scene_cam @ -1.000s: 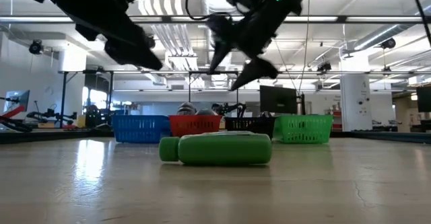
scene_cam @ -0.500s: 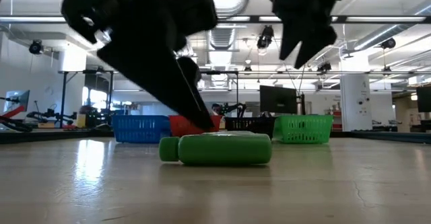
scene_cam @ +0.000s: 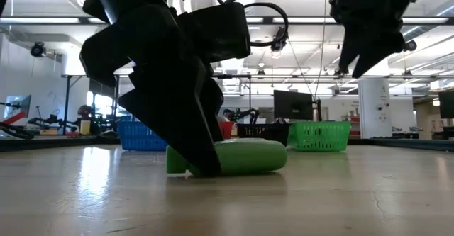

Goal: Pick & Place Travel size toiletries
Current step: Put the green shampoo into the blue bin

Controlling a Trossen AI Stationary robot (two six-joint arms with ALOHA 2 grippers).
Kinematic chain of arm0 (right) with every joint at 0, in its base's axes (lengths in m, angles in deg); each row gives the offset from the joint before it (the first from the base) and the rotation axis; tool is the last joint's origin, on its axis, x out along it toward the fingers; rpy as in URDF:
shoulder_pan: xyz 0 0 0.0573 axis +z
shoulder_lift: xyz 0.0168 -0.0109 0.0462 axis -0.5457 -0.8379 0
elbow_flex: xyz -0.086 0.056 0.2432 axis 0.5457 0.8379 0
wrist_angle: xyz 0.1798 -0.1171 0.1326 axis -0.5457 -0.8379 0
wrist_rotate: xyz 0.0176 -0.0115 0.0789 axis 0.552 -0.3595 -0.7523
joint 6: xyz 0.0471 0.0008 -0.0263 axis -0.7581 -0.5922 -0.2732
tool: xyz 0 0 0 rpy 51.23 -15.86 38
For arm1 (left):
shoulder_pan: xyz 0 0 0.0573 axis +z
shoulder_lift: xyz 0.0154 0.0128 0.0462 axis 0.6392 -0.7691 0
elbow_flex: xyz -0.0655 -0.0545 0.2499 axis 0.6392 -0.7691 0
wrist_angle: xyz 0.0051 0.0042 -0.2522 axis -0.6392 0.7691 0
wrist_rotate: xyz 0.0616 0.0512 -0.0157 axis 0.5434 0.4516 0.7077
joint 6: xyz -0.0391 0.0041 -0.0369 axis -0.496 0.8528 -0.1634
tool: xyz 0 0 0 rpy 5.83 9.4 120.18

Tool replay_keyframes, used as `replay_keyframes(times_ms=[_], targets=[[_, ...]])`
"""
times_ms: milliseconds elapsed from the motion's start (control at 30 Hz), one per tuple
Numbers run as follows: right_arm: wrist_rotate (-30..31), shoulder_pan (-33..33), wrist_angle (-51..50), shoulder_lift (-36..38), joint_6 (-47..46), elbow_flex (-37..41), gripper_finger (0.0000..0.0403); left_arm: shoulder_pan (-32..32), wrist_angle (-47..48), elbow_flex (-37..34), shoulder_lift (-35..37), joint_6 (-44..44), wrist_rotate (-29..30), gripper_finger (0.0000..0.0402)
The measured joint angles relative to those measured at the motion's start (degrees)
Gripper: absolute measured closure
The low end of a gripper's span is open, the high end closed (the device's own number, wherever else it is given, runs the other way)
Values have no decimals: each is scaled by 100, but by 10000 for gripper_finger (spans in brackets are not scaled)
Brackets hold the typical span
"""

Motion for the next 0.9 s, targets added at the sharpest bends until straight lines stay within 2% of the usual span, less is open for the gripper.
replay_keyframes(times_ms=[300, 467, 567, 667, 800, 900], targets=[[-6, -17, 27, 167, -35, 212, 96, 80, 307, -33, 231, 421, 118, 244], [124, -162, 33, 184, -34, 64, 107, 140, 1152, -271, 726, 105, 180, 247], [309, -373, 177, 184, 54, -10, 111, 138, 1483, -650, 1409, -692, 502, 247], [329, -659, 515, 184, 302, -40, 112, 133, 1576, -1149, 2346, -2112, 1071, 246], [304, -1058, 1107, 184, 726, -40, 109, 210, 1577, -1751, 3670, -4196, 2631, 241], [304, -1356, 1397, 184, 949, -40, 106, 635, 1719, -2159, 4511, -5162, 3556, 244]])
